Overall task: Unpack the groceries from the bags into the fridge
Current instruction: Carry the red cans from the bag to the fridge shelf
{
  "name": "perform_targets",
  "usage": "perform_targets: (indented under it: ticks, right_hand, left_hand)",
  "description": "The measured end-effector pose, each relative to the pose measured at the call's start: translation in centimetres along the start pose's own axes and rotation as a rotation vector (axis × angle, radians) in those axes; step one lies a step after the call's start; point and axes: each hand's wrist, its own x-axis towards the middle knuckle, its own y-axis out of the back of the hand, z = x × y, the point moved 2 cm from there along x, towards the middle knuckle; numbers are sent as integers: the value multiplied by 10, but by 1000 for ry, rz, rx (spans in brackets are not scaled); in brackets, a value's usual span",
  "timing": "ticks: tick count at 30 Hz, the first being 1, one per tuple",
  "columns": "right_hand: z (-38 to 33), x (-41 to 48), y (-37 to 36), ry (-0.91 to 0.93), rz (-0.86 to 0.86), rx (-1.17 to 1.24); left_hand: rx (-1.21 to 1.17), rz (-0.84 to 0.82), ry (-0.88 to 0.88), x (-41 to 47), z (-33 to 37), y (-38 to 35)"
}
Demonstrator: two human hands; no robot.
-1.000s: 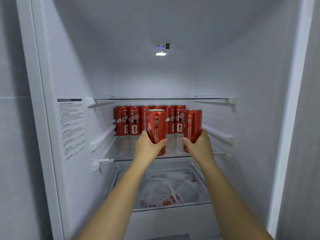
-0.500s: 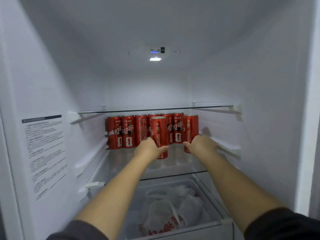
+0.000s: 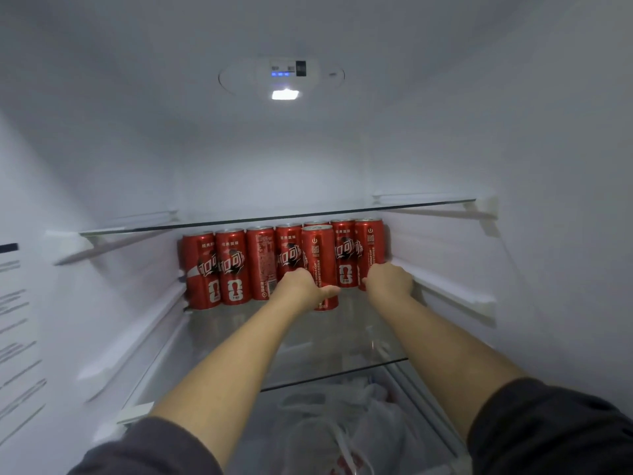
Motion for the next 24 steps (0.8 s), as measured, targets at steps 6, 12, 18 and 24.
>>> perform_targets:
  ticks: [6, 12, 18, 24]
  right_hand:
    - [1, 5, -5, 45, 31, 18]
    - [3, 8, -13, 54, 62, 26]
    - [5, 11, -15, 47, 60, 67]
    - [5, 10, -15, 34, 41, 85]
  left_hand:
    - [-107, 25, -47, 10, 0, -1]
    - [-86, 79, -103, 16, 10, -7]
    - [-52, 157, -116, 23, 26, -16]
    - [-66, 174, -128, 26, 29, -19]
